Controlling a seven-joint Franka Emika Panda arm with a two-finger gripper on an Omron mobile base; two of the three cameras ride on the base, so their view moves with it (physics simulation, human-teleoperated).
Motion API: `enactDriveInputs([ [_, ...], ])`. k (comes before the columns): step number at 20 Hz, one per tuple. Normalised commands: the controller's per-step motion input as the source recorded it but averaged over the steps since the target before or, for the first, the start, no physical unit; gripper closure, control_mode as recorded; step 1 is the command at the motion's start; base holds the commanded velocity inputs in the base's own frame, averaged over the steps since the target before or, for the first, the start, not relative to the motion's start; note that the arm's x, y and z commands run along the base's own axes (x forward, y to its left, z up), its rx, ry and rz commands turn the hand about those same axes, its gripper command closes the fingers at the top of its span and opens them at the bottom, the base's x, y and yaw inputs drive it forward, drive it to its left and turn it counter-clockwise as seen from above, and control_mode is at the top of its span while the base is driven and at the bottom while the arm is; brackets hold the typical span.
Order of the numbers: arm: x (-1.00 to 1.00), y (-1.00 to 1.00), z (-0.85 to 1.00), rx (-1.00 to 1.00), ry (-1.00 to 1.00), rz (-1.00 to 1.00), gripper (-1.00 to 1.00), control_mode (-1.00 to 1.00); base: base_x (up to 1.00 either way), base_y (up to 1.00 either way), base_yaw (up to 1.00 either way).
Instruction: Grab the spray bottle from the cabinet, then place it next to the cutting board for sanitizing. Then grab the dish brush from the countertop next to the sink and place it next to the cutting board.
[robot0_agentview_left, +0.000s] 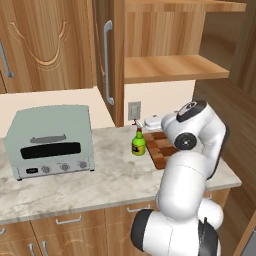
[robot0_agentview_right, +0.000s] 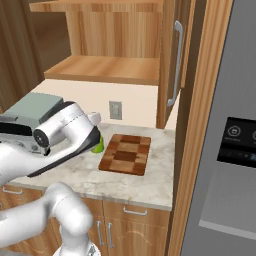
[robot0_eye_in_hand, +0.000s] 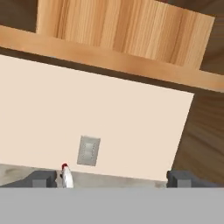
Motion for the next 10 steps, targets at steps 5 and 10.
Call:
enactDriveInputs([
  [5, -0.19, 0.00, 1.00, 0.33, -0.05, -0.05, -1.00, -1.00, 0.00, 0.00, 0.00],
  [10, -0.10, 0.42, 1.00, 0.41, -0.03, -0.01, -1.00, -1.00, 0.00, 0.00, 0.00],
])
